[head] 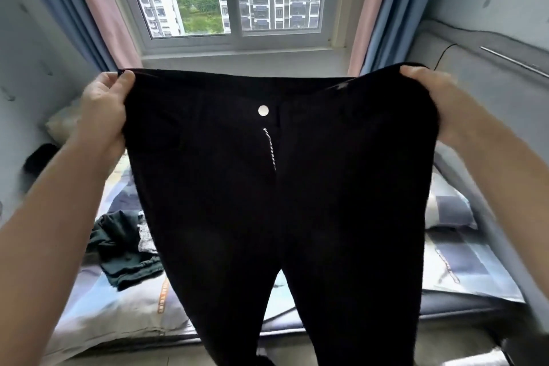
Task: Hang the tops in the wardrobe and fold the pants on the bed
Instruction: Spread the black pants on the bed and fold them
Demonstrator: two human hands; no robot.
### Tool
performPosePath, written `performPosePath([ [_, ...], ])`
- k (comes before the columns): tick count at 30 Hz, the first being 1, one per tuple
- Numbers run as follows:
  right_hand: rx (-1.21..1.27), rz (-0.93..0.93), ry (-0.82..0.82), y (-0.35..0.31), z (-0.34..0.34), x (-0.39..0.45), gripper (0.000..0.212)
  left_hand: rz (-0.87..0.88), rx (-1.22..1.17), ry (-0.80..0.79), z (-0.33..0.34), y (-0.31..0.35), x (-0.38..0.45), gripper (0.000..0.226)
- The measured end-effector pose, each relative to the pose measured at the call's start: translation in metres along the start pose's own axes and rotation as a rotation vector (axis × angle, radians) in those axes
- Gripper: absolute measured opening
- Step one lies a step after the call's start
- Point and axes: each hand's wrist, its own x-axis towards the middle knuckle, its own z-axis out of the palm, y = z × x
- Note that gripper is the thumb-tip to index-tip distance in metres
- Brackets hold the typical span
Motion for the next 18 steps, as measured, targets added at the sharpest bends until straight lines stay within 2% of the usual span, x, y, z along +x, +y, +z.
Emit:
performPosePath([
  [2, -0.207, -0.047, 0.09, 0.028, 0.006, 0.017, 0.017, 0.042, 0.136, 0.049, 0.003, -0.031, 0.018, 0.012],
  [5, -0.467, -0.098, 0.137, 0.079, 0.017, 0.041, 0.029, 0.032, 0.311, 0.051, 0.007, -0.083, 0.041, 0.019],
  [7, -0.531, -0.089, 0.156, 0.113, 0.024, 0.055, 0.034, -0.015, 0.371, 0.05, 0.007, -0.123, 0.057, 0.02],
  [12, -0.644, -0.045, 0.134, 0.184, 0.038, 0.084, 0.022, -0.065, 0.454, 0.112, 0.004, -0.209, 0.079, 0.024],
  [14, -0.669, -0.079, 0.145, 0.205, 0.048, 0.103, 0.021, -0.072, 0.474, 0.135, 0.003, -0.24, 0.093, 0.023],
  [18, -0.747, -0.224, 0.268, 0.223, 0.077, 0.168, 0.018, -0.031, 0.429, 0.226, 0.025, -0.282, 0.151, 0.021],
])
